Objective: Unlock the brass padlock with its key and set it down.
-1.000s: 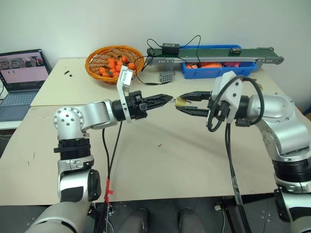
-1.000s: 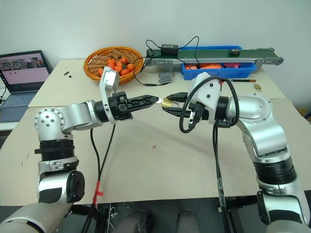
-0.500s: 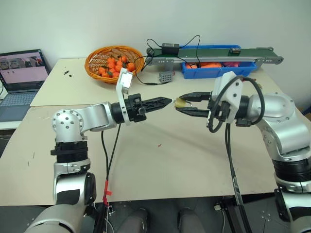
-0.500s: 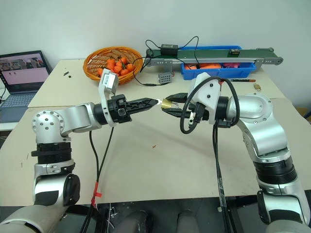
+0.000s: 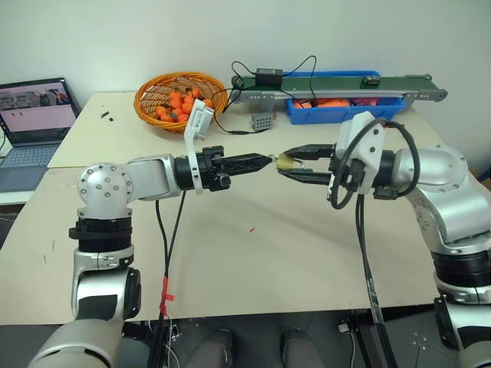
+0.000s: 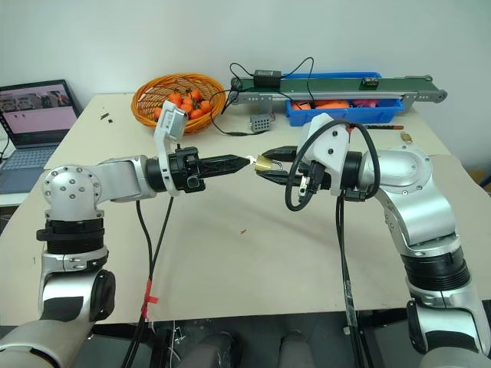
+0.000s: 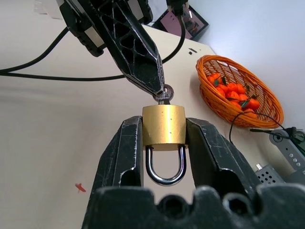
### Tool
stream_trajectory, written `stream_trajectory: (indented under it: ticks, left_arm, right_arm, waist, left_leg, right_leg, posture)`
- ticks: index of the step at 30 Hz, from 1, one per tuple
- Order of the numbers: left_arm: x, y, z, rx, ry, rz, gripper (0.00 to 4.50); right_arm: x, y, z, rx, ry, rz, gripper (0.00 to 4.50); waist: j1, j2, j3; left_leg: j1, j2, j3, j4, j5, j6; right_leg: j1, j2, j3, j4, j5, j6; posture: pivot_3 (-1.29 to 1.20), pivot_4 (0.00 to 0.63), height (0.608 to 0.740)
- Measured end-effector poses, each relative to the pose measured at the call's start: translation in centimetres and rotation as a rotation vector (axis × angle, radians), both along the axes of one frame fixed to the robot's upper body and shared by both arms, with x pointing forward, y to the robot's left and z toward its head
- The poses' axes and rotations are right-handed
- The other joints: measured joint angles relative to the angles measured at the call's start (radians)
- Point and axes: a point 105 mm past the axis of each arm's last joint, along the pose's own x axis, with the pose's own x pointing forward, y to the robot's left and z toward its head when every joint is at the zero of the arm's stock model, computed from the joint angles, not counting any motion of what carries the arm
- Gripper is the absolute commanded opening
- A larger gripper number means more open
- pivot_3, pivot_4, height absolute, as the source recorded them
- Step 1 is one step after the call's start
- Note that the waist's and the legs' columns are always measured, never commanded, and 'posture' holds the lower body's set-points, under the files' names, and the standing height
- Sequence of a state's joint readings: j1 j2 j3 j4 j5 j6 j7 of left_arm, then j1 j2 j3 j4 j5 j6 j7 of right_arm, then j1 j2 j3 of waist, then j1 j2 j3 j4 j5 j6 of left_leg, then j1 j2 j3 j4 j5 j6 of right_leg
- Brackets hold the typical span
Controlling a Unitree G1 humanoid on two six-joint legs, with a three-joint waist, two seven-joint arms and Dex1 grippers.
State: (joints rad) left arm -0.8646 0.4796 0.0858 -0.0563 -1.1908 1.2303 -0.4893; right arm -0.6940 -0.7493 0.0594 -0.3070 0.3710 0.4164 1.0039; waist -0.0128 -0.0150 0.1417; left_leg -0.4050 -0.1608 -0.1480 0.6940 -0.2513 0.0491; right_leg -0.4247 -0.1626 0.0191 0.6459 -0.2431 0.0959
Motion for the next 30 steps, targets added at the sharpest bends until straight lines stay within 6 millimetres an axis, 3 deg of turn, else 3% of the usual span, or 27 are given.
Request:
stream_trajectory:
  ticks: [7,13,19,26,29,30]
  left_arm:
    - [-0.7,-0.2,-0.1,0.09,-0.196,-0.026,0.04]
    - [-0.8,-0.1,-0.3,0.085,-0.196,-0.038,0.04]
    - [0.1,-0.2,-1.1,-0.031,0.117,-0.043,0.04]
    - [0.8,-0.6,-1.2,-0.105,0.328,-0.056,0.04]
    - [1.0,-0.5,-1.2,-0.123,0.375,-0.054,0.77]
    - [1.0,-0.4,-1.4,-0.118,0.394,-0.05,1.32]
  right_arm:
    - [-0.3,0.1,-0.1,-0.012,0.012,0.02,0.94]
    - [-0.3,0.1,-0.2,-0.015,0.014,0.025,0.94]
    - [-0.1,-0.1,-0.4,-0.02,0.029,0.007,0.94]
    - [0.1,-0.2,-0.2,-0.018,0.025,-0.011,0.94]
    - [0.2,-0.2,-0.1,-0.017,0.02,-0.011,0.94]
    - [0.1,-0.2,-0.1,-0.019,0.021,-0.008,0.94]
  waist:
    - [0.002,0.0,0.0]
    - [0.002,0.0,0.0]
    - [0.003,0.0,0.0]
    - [0.0,-0.001,0.001]
    - [0.0,-0.001,0.001]
    - [0.0,-0.001,0.001]
  left_leg:
    - [0.0,0.0,0.0,0.0,0.0,0.0]
    - [0.0,0.0,0.0,0.0,0.0,0.0]
    - [0.0,0.0,-0.001,0.001,0.0,0.001]
    - [-0.001,0.0,-0.001,0.001,0.0,0.001]
    - [0.0,0.0,-0.001,0.001,0.0,0.0]
    - [0.0,0.0,-0.001,0.001,0.0,0.0]
  right_leg:
    - [0.0,0.0,0.0,-0.001,0.0,0.0]
    - [0.0,0.0,-0.001,-0.001,0.0,0.0]
    - [0.0,0.0,-0.001,0.0,0.0,0.0]
    - [0.0,0.0,-0.001,0.001,0.0,0.0]
    - [0.0,0.0,-0.001,0.001,0.0,0.0]
    - [0.0,0.0,-0.001,0.001,0.0,0.0]
  posture:
    - [0.0,0.15,0.74]
    - [0.0,0.15,0.74]
    - [0.0,0.15,0.74]
    - [0.0,0.15,0.74]
    - [0.0,0.15,0.74]
    - [0.0,0.15,0.74]
